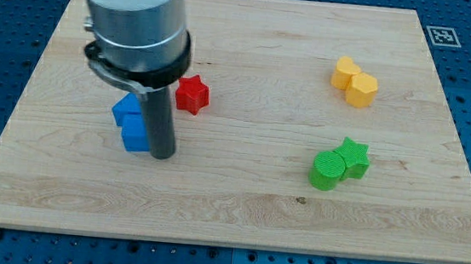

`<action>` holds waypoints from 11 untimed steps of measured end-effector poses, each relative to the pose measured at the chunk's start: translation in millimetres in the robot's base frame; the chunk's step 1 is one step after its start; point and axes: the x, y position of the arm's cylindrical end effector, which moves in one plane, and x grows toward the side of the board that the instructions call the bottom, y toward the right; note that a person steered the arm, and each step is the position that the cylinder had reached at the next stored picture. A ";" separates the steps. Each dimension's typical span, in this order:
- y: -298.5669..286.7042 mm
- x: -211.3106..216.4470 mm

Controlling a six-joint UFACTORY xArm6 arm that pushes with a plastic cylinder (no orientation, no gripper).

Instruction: Push the red star into the red circle

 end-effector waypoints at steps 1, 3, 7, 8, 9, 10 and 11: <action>-8.5 -7.2; 23.2 -31.0; 16.4 -98.2; 1.0 -110.3; -3.6 -111.5; 25.0 -125.4; 23.6 -138.1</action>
